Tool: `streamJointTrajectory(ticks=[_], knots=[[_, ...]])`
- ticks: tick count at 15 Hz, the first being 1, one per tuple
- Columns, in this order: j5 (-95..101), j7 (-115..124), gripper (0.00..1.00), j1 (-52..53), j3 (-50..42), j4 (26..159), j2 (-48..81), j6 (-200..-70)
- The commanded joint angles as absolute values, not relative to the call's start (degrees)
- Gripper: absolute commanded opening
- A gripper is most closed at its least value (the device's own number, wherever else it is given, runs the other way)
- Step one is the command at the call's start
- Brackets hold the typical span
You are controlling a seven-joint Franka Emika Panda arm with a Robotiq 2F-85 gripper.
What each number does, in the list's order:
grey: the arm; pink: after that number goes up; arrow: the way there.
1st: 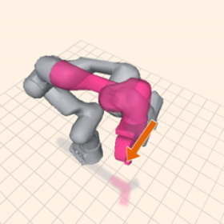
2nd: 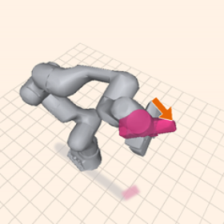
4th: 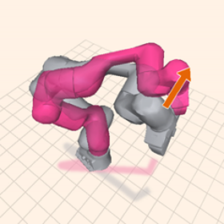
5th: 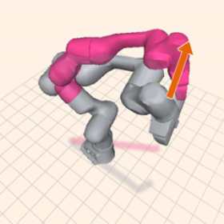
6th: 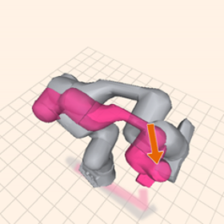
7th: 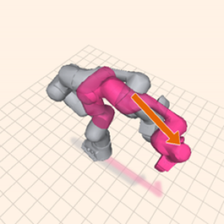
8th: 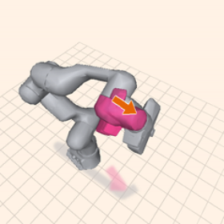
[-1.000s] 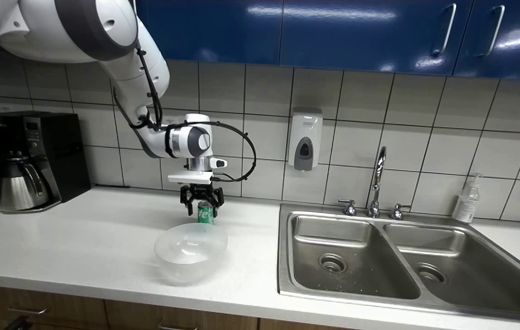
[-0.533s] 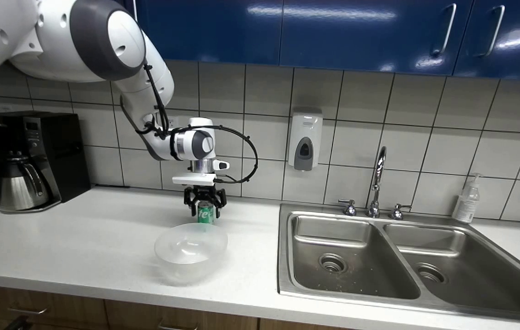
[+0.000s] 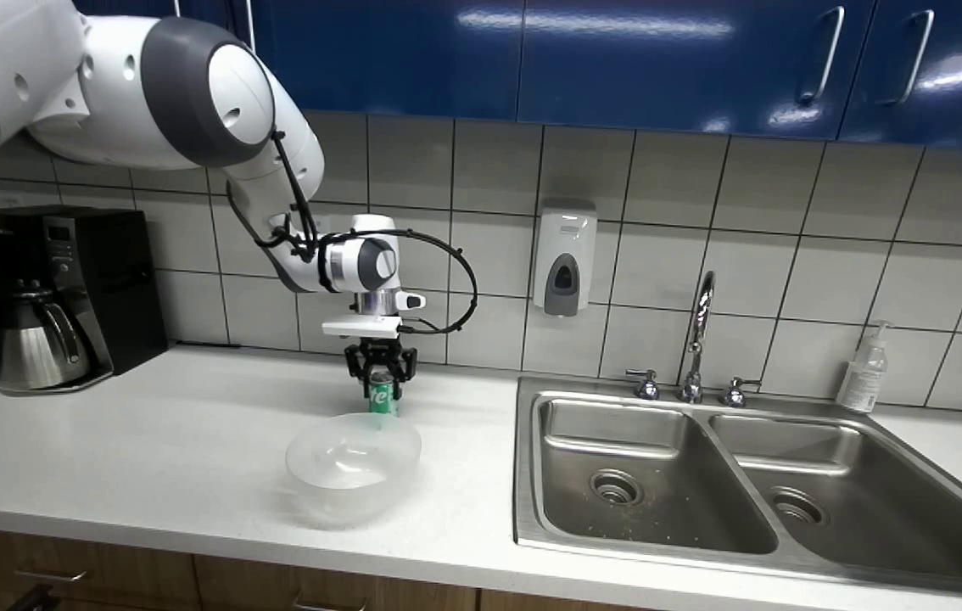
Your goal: Move the can from the counter to the bowl
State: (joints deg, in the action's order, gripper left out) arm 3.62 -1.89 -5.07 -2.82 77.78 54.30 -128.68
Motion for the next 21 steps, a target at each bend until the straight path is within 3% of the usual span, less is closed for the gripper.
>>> streamJointTrajectory(ticks=[1,7,21], knots=[[2.6,-3.6,0.39,-6.0,-2.2,74.2,55.9,-125.5],[2.6,-4.9,0.39,-6.3,-1.8,78.5,52.1,-125.8],[3.9,-9.7,0.39,-5.9,-2.1,103.2,30.1,-132.0]])
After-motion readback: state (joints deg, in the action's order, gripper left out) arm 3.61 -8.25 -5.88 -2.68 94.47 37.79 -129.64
